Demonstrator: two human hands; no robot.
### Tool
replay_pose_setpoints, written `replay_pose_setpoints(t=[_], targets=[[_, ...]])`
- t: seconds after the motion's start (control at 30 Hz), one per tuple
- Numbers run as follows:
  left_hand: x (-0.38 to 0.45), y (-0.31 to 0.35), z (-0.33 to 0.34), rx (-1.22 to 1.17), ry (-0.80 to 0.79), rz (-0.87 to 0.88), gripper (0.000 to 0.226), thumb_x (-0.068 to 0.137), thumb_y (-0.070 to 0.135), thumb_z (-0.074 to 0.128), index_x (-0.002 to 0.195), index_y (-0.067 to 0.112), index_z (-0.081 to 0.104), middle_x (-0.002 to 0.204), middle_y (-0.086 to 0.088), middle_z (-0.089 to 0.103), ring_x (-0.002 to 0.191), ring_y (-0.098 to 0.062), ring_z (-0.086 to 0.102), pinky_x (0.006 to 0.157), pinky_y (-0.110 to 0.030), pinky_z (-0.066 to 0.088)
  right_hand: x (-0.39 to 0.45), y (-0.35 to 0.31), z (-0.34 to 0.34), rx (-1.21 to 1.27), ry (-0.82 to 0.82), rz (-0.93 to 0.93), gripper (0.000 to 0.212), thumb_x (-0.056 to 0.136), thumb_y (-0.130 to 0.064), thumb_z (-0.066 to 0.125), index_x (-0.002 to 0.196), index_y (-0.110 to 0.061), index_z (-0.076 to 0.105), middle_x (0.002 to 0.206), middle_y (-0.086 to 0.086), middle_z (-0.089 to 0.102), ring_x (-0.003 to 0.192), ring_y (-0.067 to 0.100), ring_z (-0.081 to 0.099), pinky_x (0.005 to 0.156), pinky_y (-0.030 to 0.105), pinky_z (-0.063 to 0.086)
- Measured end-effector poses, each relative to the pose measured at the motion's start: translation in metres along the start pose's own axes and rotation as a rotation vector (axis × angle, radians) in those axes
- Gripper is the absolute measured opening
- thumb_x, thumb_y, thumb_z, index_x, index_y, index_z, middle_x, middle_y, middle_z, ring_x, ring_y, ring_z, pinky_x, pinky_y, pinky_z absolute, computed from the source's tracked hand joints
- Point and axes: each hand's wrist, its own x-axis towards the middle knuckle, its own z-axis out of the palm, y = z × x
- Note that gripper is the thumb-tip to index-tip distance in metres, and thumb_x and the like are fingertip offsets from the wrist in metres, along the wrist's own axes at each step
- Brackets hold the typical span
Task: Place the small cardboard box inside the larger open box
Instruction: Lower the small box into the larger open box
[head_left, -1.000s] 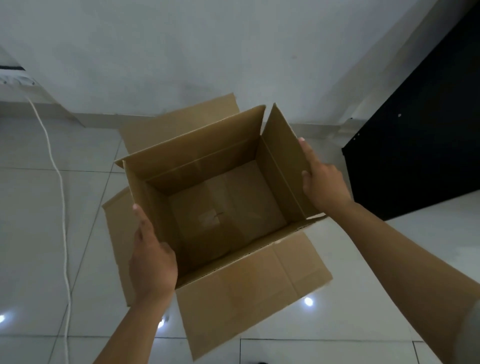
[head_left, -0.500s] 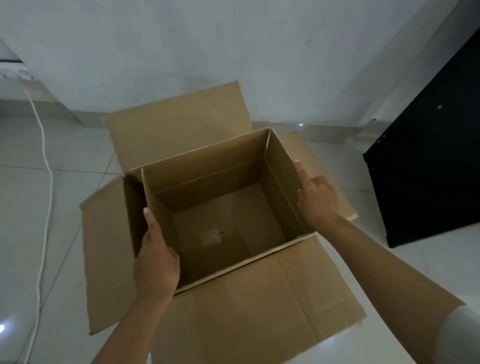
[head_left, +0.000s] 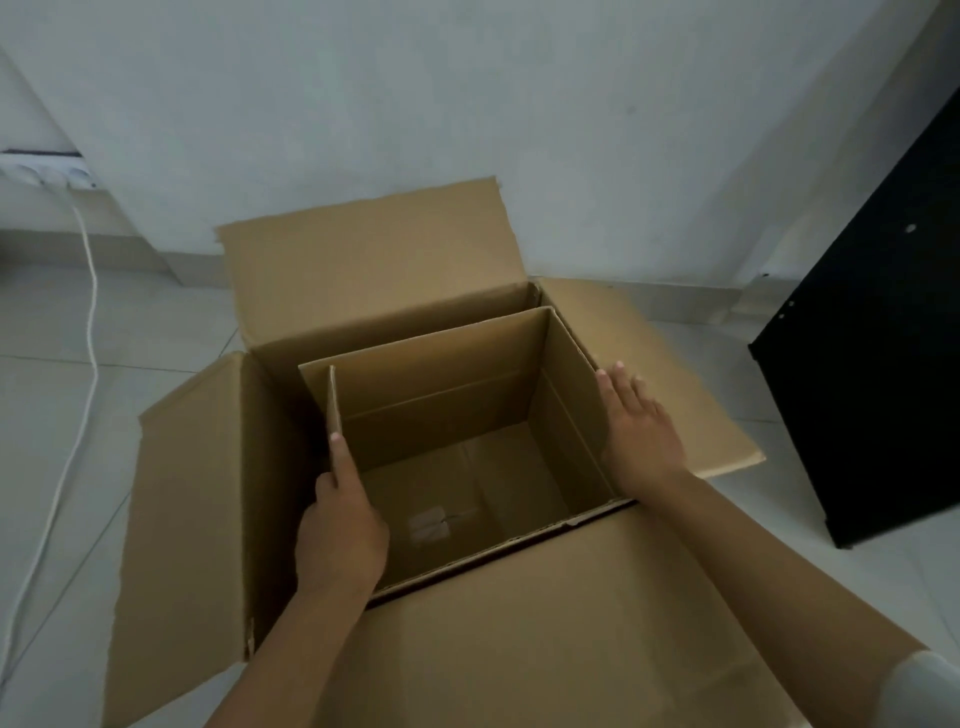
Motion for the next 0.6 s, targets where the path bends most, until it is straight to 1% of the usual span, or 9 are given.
replay_pose_setpoints(t=[0.13, 0.23, 0.27, 0.3, 0.33, 0.37, 0.43, 0.5, 0.6], targets=[[0.000, 0.005, 0.007, 0.002, -0.039, 0.031, 0.088, 0.090, 0.016, 0.049, 0.142, 0.022, -0.022, 0.136, -0.017, 0.041, 0.074, -0.018, 0.057, 0.056, -0.026, 0.045, -0.002, 0.000, -0.001, 0.027, 0.074, -0.027, 0.065, 0.095, -0.014, 0.037, 0.146, -0.018, -0.001, 0.159, 0.006, -0.008, 0.146, 0.024, -0.004, 0.119, 0.040, 0.006], [-0.006, -0.004, -0.003, 0.022, -0.013, 0.072, 0.087, 0.090, 0.016, 0.049, 0.143, 0.024, -0.019, 0.137, -0.013, 0.040, 0.070, -0.015, 0.055, 0.051, -0.023, 0.041, -0.024, -0.003, -0.003, 0.043, 0.176, -0.225, 0.062, 0.091, -0.051, 0.027, 0.145, -0.024, 0.015, 0.159, 0.001, 0.003, 0.145, 0.019, -0.006, 0.117, 0.039, -0.003], [-0.008, -0.008, -0.009, 0.078, 0.006, 0.089, 0.086, 0.090, 0.017, 0.049, 0.143, 0.023, -0.017, 0.140, -0.012, 0.037, 0.081, -0.018, 0.057, 0.058, -0.027, 0.046, -0.035, -0.008, -0.004, 0.097, 0.131, -0.307, 0.073, 0.082, -0.066, 0.019, 0.144, -0.028, 0.019, 0.158, -0.002, 0.007, 0.144, 0.013, -0.007, 0.115, 0.035, -0.006], [-0.010, -0.013, -0.015, 0.165, 0.022, 0.104, 0.084, 0.090, 0.019, 0.049, 0.144, 0.022, -0.016, 0.146, -0.012, 0.031, 0.101, -0.024, 0.056, 0.074, -0.034, 0.051, -0.046, -0.013, -0.004, 0.150, 0.051, -0.382, 0.088, 0.070, -0.079, 0.009, 0.143, -0.031, 0.021, 0.157, -0.005, 0.010, 0.140, 0.007, -0.009, 0.114, 0.033, -0.008], [-0.011, -0.016, -0.020, 0.274, 0.032, 0.116, 0.082, 0.090, 0.023, 0.048, 0.144, 0.023, -0.014, 0.152, -0.012, 0.022, 0.124, -0.029, 0.044, 0.094, -0.042, 0.047, -0.057, -0.019, -0.001, 0.158, -0.031, -0.426, 0.101, 0.060, -0.086, -0.002, 0.142, -0.033, 0.023, 0.157, -0.007, 0.010, 0.137, 0.003, -0.011, 0.113, 0.032, -0.010], [-0.011, -0.020, -0.025, 0.391, 0.035, 0.123, 0.079, 0.091, 0.027, 0.046, 0.145, 0.023, -0.011, 0.156, -0.011, 0.011, 0.139, -0.032, 0.024, 0.107, -0.050, 0.034, -0.065, -0.022, 0.003, 0.136, -0.081, -0.440, 0.108, 0.054, -0.087, -0.013, 0.142, -0.035, 0.024, 0.157, -0.008, 0.009, 0.136, 0.002, -0.014, 0.113, 0.033, -0.011], [-0.008, -0.027, -0.032, 0.556, 0.015, 0.112, 0.071, 0.092, 0.038, 0.038, 0.145, 0.024, -0.007, 0.158, -0.009, -0.003, 0.145, -0.033, -0.002, 0.114, -0.057, 0.013, -0.068, -0.025, 0.012, 0.101, -0.070, -0.382, 0.112, 0.050, -0.084, -0.022, 0.142, -0.037, 0.020, 0.158, -0.007, 0.001, 0.135, 0.005, -0.022, 0.112, 0.036, -0.017], [-0.003, -0.037, -0.031, 0.595, -0.017, 0.054, 0.069, 0.092, 0.045, 0.032, 0.145, 0.024, -0.008, 0.158, -0.008, -0.008, 0.145, -0.034, -0.008, 0.113, -0.063, 0.009, -0.063, -0.026, 0.015, 0.104, -0.004, -0.242, 0.111, 0.052, -0.085, -0.020, 0.144, -0.034, 0.015, 0.157, -0.003, -0.008, 0.133, 0.011, -0.028, 0.109, 0.038, -0.020], [0.001, -0.048, -0.026, 0.475, -0.020, -0.019, 0.074, 0.092, 0.044, 0.034, 0.143, 0.026, -0.017, 0.157, -0.006, -0.014, 0.144, -0.036, -0.008, 0.110, -0.065, 0.015, -0.054, -0.021, 0.015, 0.048, 0.023, -0.035, 0.085, 0.077, -0.076, 0.008, 0.146, -0.026, 0.009, 0.157, 0.000, -0.011, 0.139, 0.020, -0.025, 0.115, 0.041, -0.012]])
